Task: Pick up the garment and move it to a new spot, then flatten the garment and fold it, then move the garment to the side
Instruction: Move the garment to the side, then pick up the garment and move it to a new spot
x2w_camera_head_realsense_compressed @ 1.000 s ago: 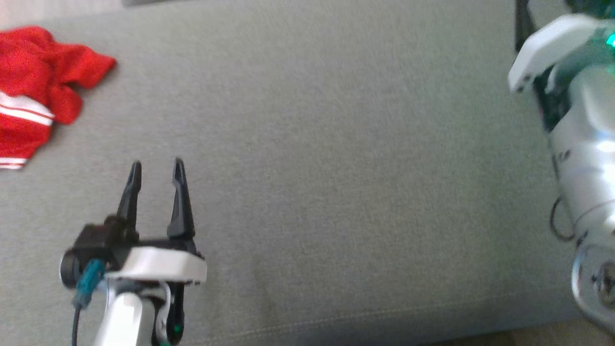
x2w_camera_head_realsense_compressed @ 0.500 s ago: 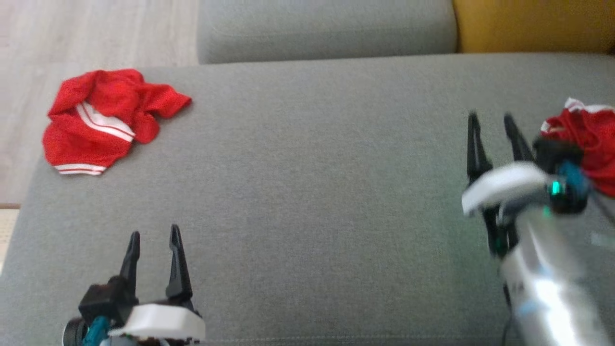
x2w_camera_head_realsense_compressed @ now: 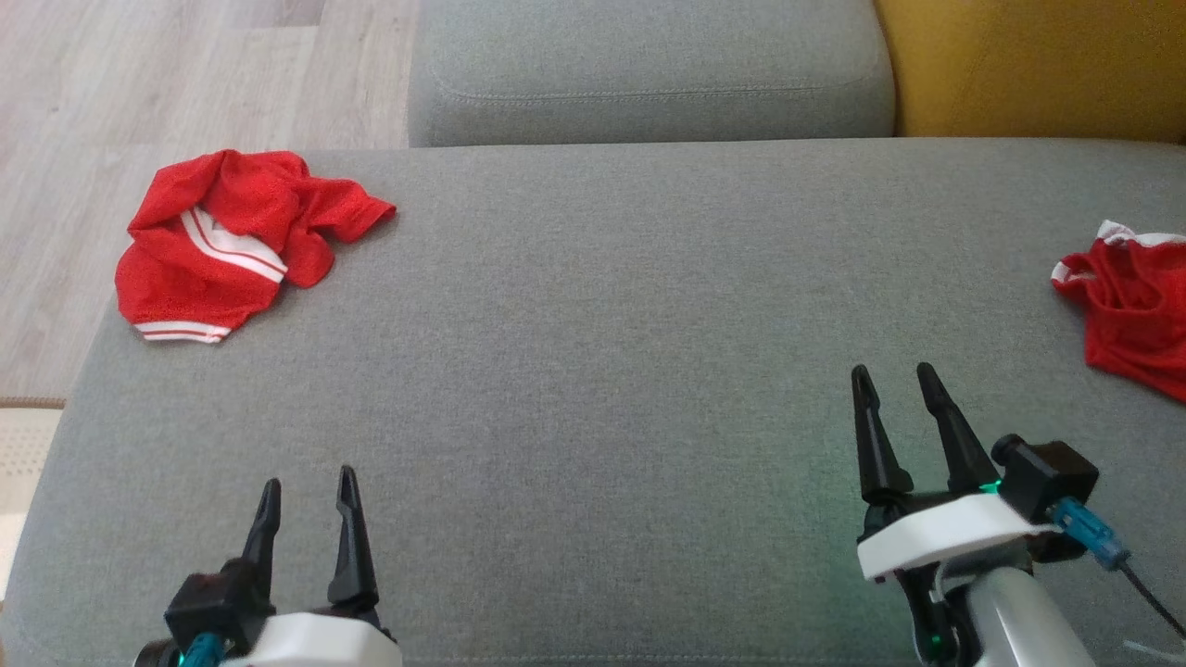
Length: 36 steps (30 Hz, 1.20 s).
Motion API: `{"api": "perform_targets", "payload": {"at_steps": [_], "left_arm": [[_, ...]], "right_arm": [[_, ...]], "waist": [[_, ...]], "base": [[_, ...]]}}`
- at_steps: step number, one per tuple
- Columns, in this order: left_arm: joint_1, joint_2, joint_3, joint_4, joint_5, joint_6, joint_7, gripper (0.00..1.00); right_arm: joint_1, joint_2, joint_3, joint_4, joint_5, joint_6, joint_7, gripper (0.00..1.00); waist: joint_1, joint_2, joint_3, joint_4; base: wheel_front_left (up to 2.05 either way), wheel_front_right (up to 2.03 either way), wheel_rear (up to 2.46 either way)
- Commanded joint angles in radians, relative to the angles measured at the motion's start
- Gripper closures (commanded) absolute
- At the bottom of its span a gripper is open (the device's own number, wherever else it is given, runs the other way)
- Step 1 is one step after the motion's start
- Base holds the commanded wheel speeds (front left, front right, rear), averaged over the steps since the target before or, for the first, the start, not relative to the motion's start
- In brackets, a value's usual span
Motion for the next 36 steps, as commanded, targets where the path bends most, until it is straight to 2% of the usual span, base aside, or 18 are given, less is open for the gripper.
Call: {"api": "perform_targets", "payload": {"at_steps": [1,7,25,30,36], "left_arm": [[-0.033,-0.003,0.03,-0.026,0.007,0.003,-0.012,0.0],[-0.026,-0.004,0.038,-0.013,0.01,-0.001,-0.012,0.0],[-0.024,-0.007,0.034,-0.008,0.023,-0.012,-0.012,0.0],[-0.033,-0.007,0.028,-0.005,0.029,-0.019,-0.012,0.0],[-0.035,-0.002,0.029,-0.009,0.038,-0.026,-0.012,0.0]], "right_arm": [[-0.019,0.001,0.019,-0.046,-0.003,0.007,0.003,0.0],[0.015,0.001,0.001,-0.092,-0.031,0.007,0.018,0.0],[0.046,0.001,-0.019,-0.121,-0.048,0.007,0.046,0.0],[0.047,0.001,-0.015,-0.128,-0.048,0.007,0.052,0.0],[0.062,0.001,-0.003,-0.14,-0.031,0.007,0.05,0.0]], "waist": [[0.0,-0.0001,-0.001,-0.002],[0.0,-0.0001,-0.008,-0.009],[0.0,-0.0001,-0.01,0.0],[0.0,-0.0001,-0.015,0.048],[0.0,-0.0001,-0.028,0.174]], "base": [[0.0,0.0,0.0],[0.0,0.0,0.0],[0.0,0.0,0.0],[0.0,0.0,0.0],[0.0,0.0,0.0]]}}
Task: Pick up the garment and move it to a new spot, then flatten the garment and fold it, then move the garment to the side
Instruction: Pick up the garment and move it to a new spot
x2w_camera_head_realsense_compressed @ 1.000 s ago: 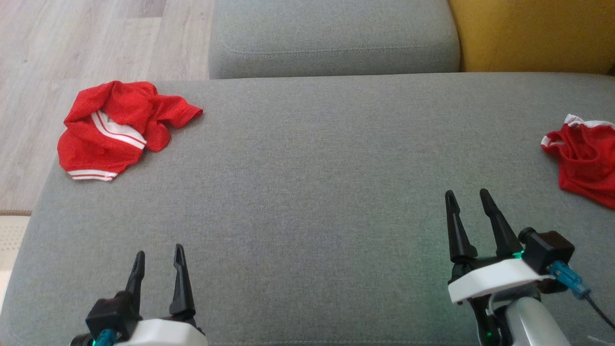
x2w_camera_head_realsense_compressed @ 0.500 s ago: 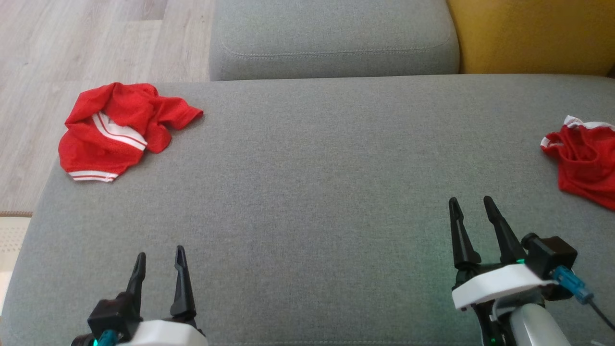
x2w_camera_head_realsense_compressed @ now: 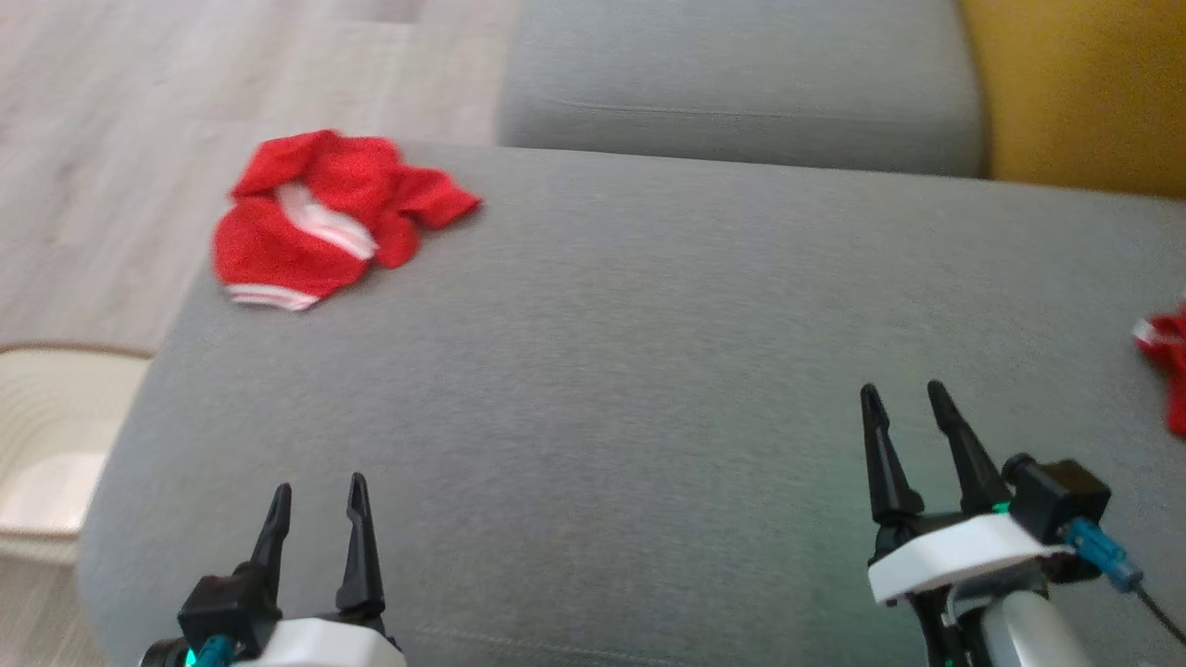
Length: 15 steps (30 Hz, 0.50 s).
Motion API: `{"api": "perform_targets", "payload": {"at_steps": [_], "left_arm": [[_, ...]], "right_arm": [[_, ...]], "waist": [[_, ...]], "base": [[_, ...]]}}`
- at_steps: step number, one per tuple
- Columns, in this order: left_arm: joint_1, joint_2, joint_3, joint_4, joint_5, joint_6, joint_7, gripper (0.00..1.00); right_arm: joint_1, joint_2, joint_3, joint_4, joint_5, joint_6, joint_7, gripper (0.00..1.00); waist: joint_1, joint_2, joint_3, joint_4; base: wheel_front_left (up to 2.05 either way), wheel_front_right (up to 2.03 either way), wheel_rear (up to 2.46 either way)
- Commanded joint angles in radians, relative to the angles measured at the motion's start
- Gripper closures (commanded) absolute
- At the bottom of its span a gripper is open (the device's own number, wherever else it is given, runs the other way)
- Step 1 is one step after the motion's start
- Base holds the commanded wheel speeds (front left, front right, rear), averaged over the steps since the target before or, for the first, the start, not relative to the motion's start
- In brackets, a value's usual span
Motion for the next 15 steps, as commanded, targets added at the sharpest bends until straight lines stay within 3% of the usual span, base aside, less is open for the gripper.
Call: {"api": "perform_targets", "payload": {"at_steps": [1,6,15], "left_arm": [[-0.035,0.002,0.032,-0.035,0.01,-0.001,-0.012,0.0],[-0.031,0.018,0.037,-0.048,0.012,-0.003,-0.012,0.0],[-0.011,0.043,0.057,-0.072,0.004,0.006,-0.003,0.0]], "right_arm": [[-0.016,0.001,0.026,-0.033,0.008,0.007,-0.004,0.0],[-0.006,0.001,0.036,-0.032,0.025,0.007,-0.013,0.0],[0.002,0.001,0.064,-0.021,0.044,0.007,-0.021,0.0]], "waist": [[0.0,-0.0001,-0.01,0.079],[0.0,-0.0001,-0.021,0.203],[0.0,-0.0001,-0.022,0.339]], "base": [[0.0,0.0,0.0],[0.0,0.0,0.0],[0.0,0.0,0.0]]}}
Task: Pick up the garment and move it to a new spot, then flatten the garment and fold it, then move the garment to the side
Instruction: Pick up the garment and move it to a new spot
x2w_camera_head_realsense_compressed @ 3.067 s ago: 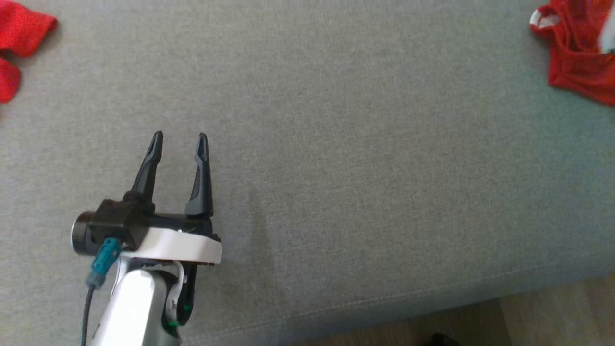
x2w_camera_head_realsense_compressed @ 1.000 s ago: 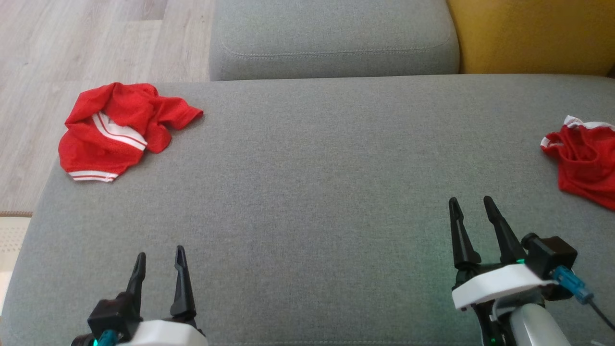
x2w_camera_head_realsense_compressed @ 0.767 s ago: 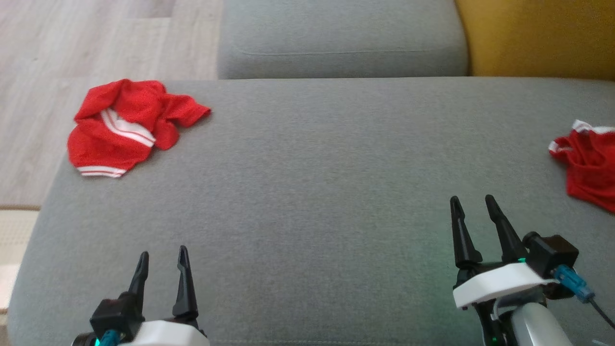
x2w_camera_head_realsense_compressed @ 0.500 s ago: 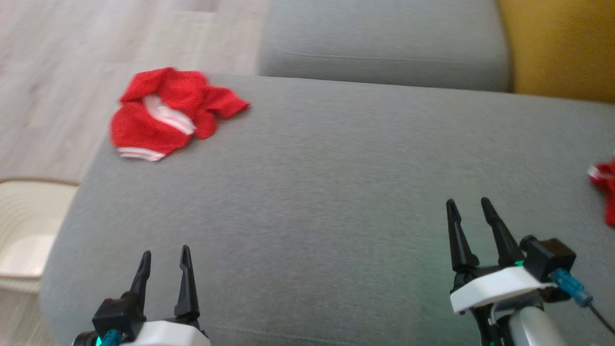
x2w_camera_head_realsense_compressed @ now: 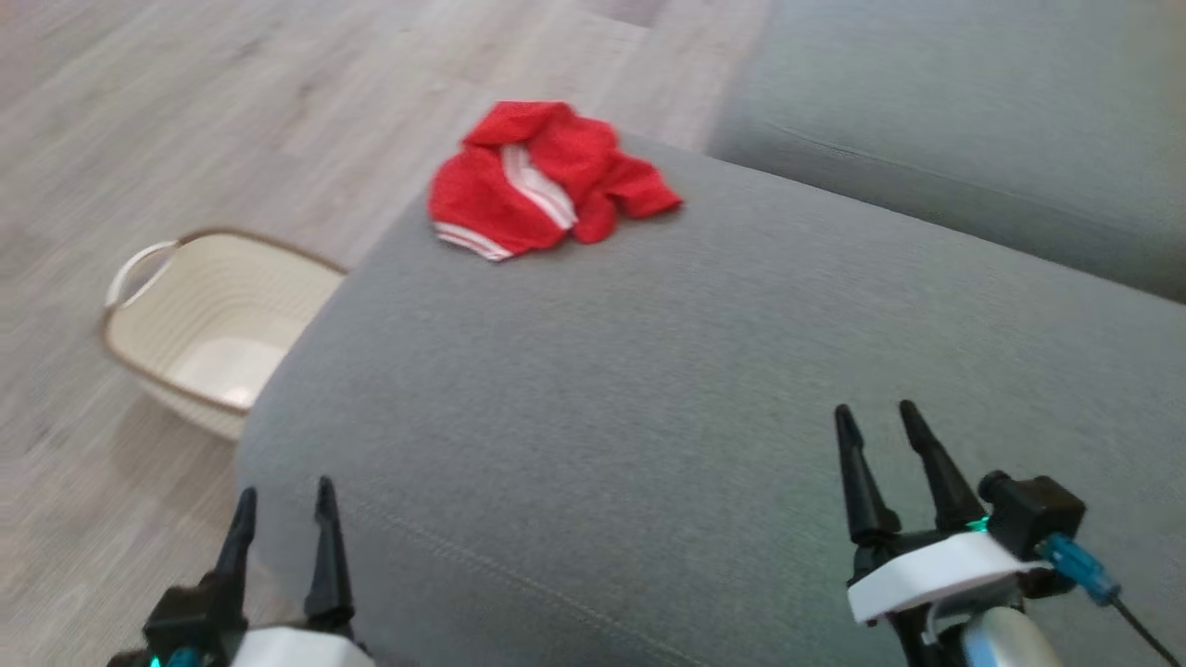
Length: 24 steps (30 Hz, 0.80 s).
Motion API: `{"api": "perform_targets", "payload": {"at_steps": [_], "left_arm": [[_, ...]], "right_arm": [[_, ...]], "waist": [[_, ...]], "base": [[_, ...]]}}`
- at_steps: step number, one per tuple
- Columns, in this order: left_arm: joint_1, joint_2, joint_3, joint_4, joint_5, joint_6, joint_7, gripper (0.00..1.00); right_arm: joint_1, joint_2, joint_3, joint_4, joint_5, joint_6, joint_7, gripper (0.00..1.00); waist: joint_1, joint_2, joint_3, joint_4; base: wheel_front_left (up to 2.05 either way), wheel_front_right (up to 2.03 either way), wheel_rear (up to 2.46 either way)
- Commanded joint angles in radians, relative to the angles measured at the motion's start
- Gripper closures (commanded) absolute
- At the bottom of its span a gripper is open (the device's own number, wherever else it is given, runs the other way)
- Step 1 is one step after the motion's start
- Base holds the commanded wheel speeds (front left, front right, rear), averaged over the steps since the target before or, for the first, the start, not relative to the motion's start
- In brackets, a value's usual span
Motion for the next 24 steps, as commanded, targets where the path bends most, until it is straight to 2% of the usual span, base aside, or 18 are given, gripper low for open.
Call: {"api": "perform_targets", "payload": {"at_steps": [1,9,15,19,24], "left_arm": [[-0.019,0.006,0.043,-0.042,-0.006,0.009,-0.005,0.0],[0.004,0.0,0.068,-0.078,-0.019,0.033,-0.01,0.0],[-0.001,0.005,0.082,-0.091,-0.025,0.036,-0.012,0.0],[-0.064,0.054,0.098,-0.101,-0.01,0.024,-0.002,0.0],[-0.253,0.149,0.109,-0.079,0.009,-0.025,0.054,0.0]], "right_arm": [[-0.03,-0.003,0.032,-0.03,0.006,0.007,-0.011,0.0],[-0.064,-0.003,0.066,-0.025,-0.004,0.007,0.004,0.0],[-0.076,-0.003,0.057,-0.03,-0.013,0.007,0.008,0.0],[-0.079,-0.003,0.024,-0.048,-0.034,0.007,0.014,0.0],[-0.089,-0.003,-0.03,-0.103,-0.086,0.007,0.043,0.0]], "waist": [[0.0,-0.0001,0.004,0.048],[0.0,-0.0001,0.026,0.064],[0.0,-0.0001,0.048,0.067],[0.0,-0.0001,0.081,0.067],[0.0,-0.0001,0.158,0.046]], "base": [[0.0,0.0,0.0],[0.0,0.0,0.0],[0.0,0.0,0.0],[0.0,0.0,0.0],[0.0,0.0,0.0]]}}
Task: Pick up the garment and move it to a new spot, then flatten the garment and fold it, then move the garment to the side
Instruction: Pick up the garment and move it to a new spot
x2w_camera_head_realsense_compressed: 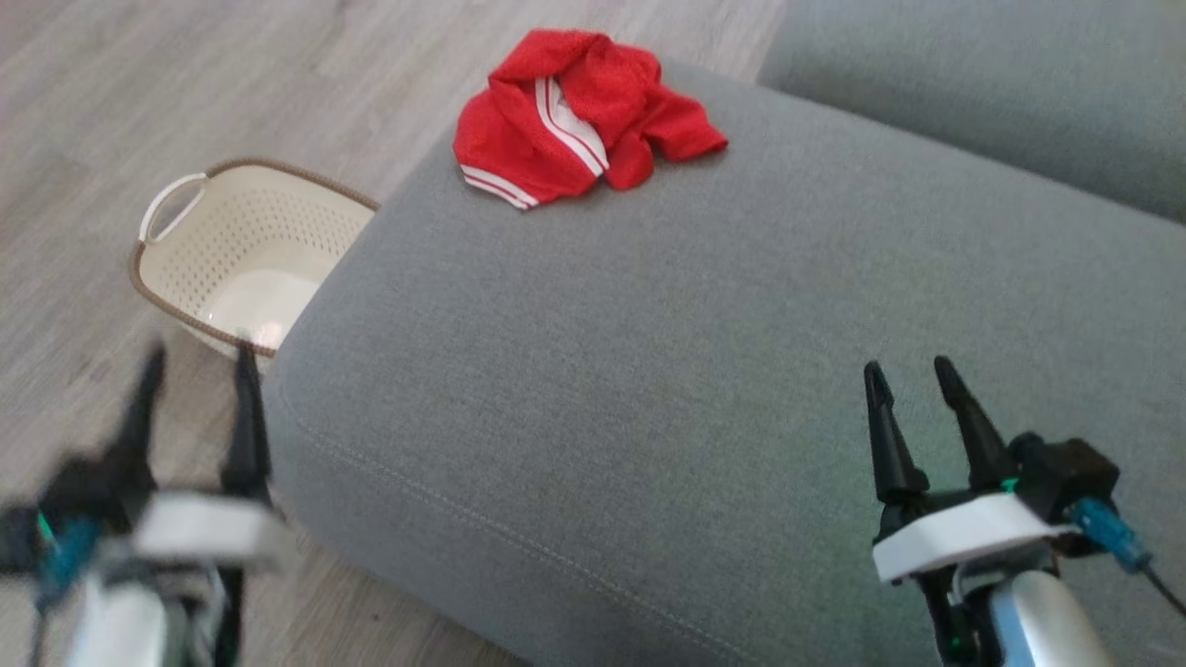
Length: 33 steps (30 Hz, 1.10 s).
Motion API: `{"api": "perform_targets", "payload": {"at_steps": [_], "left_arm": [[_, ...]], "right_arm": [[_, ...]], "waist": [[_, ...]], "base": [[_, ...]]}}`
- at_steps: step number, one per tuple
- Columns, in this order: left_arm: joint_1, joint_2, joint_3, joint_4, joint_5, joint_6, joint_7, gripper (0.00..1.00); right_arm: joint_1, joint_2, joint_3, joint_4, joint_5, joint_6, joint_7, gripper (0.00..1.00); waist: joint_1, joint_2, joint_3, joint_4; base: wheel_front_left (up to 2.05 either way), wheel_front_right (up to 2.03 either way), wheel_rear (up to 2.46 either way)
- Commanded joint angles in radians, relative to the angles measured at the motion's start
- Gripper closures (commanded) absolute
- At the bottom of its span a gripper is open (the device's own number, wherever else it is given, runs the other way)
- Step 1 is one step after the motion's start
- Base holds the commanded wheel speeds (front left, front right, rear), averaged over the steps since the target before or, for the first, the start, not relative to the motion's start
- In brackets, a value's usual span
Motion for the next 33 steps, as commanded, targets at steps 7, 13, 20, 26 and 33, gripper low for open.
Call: {"api": "perform_targets", "payload": {"at_steps": [7,13,20,26,33], "left_arm": [[-0.462,0.126,0.043,0.146,-0.001,-0.093,0.059,0.0],[-0.721,0.143,0.008,0.382,-0.005,-0.153,0.086,0.0],[-0.95,0.114,-0.005,0.725,-0.063,-0.201,0.152,0.0],[-1.088,0.117,-0.02,0.883,-0.133,-0.234,0.204,0.0],[-1.161,0.145,-0.023,1.021,-0.161,-0.238,0.203,0.0]], "right_arm": [[-0.112,-0.004,-0.032,-0.179,-0.121,0.007,0.086,0.0],[-0.14,-0.004,-0.05,-0.265,-0.18,0.007,0.134,0.0],[-0.157,-0.004,-0.032,-0.356,-0.221,0.007,0.188,0.0],[-0.176,-0.004,-0.023,-0.428,-0.241,0.007,0.212,0.0],[-0.171,-0.004,-0.032,-0.473,-0.252,0.007,0.214,0.0]], "waist": [[0.0,0.0,0.216,-0.108],[0.0,0.0,0.311,-0.173],[0.0,0.0,0.4,-0.267],[0.0,0.0,0.489,-0.327],[0.0,0.0,0.554,-0.369]], "base": [[0.0,0.0,0.0],[0.0,0.0,0.0],[0.0,0.0,0.0],[0.0,0.0,0.0],[0.0,0.0,0.0]]}}
